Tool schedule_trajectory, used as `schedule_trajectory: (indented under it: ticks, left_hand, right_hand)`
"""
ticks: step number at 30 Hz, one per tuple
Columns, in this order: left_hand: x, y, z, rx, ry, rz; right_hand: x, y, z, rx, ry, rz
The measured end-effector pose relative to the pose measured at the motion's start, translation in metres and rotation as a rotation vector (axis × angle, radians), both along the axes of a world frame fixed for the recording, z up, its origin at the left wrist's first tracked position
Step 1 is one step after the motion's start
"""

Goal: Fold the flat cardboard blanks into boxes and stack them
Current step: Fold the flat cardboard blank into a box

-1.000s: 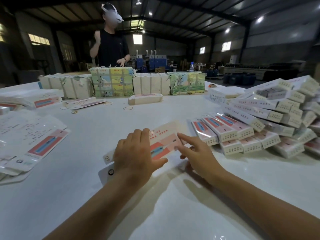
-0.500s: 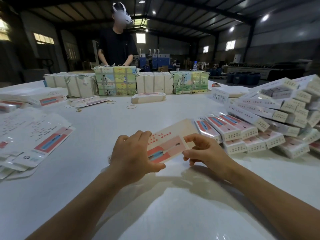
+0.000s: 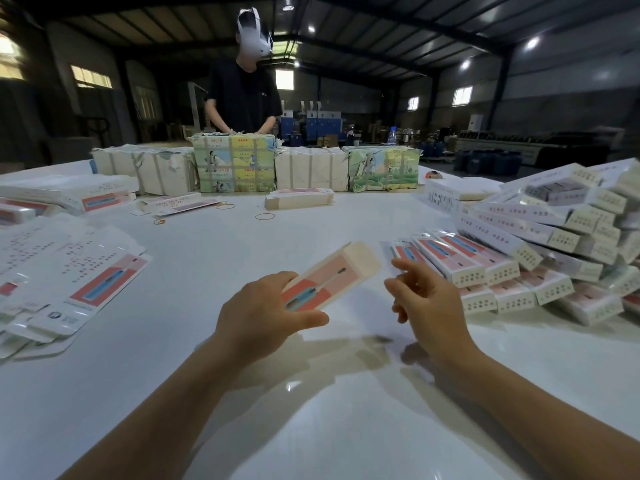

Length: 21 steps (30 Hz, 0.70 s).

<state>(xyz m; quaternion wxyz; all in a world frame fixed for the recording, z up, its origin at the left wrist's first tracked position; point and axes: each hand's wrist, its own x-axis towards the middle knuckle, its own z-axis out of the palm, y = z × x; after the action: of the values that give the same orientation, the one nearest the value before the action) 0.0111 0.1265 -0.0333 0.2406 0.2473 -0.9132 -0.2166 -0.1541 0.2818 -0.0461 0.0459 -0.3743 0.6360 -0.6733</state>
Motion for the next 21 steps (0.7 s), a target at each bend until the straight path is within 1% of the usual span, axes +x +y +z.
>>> schedule_trajectory:
  ticks: [2,6,11,16,19,21]
  left_hand:
    - [0.0,-0.001,0.0,0.025,0.004,0.005]
    - [-0.003,0.001,-0.004,0.05,-0.006,-0.013]
    - [-0.007,0.004,-0.007,0.07,0.006,-0.053]
    - [-0.006,0.007,-0.009,0.089,0.01,-0.089]
    - [-0.005,0.008,-0.008,0.104,0.008,-0.108]
    - [-0.005,0.009,-0.008,0.092,-0.012,-0.118]
  right_hand:
    - [0.003,0.0,0.001,-0.013,0.03,-0.005]
    - [0.015,-0.003,0.002,0.013,0.083,0.058]
    - [0.023,-0.003,0.002,0.029,0.13,0.052]
    - [0.022,-0.001,0.002,0.038,0.108,0.059]
    - [0.019,-0.001,0.003,0.041,0.046,0.118]
    - [0.018,-0.002,0.004,0.085,-0.002,0.149]
